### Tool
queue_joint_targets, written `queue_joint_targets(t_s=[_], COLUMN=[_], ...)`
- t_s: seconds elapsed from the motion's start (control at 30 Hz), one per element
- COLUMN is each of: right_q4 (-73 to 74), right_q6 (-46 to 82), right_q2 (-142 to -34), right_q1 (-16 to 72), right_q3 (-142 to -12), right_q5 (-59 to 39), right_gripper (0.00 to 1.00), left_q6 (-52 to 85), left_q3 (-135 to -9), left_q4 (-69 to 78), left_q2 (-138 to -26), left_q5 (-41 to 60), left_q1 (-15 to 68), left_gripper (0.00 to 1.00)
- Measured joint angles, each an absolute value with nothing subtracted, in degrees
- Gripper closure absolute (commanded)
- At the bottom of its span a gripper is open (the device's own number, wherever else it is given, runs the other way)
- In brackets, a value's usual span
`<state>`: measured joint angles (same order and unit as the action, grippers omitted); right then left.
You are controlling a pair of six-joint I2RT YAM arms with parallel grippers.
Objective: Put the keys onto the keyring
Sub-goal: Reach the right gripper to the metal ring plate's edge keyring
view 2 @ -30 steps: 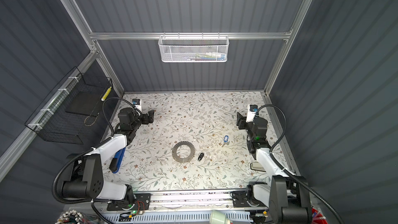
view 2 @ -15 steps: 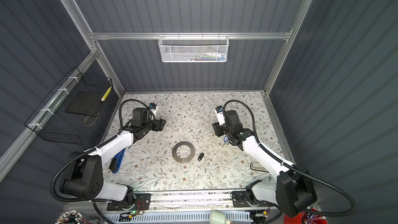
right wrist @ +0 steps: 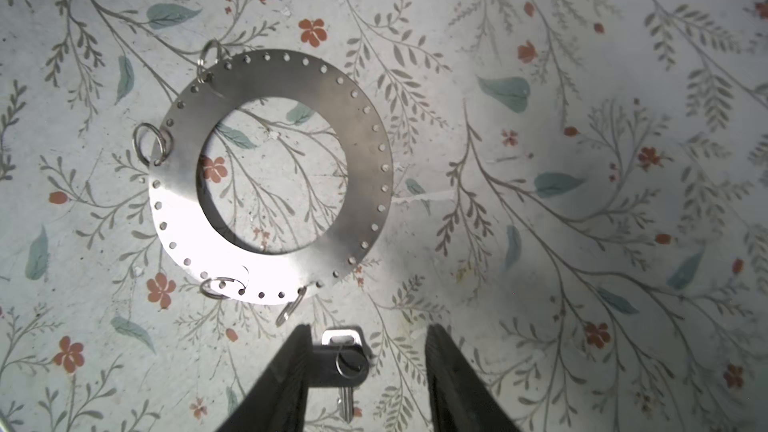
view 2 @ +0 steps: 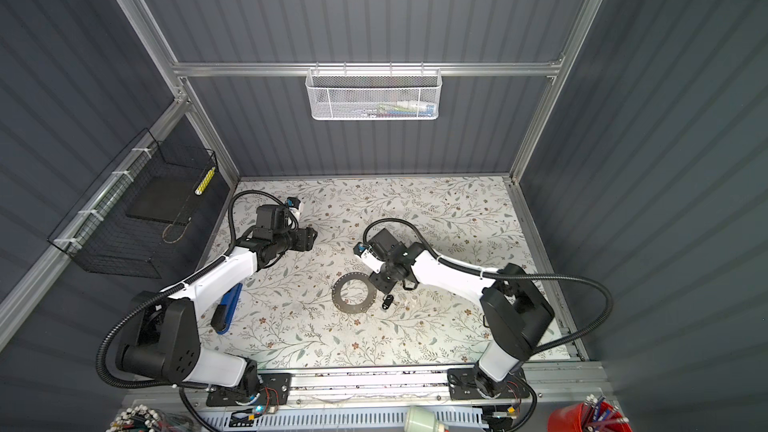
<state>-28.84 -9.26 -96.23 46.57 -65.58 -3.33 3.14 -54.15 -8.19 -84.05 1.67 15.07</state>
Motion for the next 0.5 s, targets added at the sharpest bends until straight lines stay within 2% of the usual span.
queue_joint_targets(t_s=[0.13, 0.5], right_q4=[-34.94, -47.29], right_q6=[-4.58, 6.02], right_q2=[-100.62, -104.88], right_q1=[47.51, 48.82], right_q3=[-71.33, -75.77], right_q5=[-5.04, -6.02], right_gripper=[0.55, 0.56], left_q6=[3.73, 4.34], left_q3=[-55.35, -55.66], left_q4=[-9.50, -11.22], left_q2=[-84.90, -85.73], left_q5=[0.23, -1.50], left_q1=[15.07, 15.03], left_gripper=[0.27, 0.27])
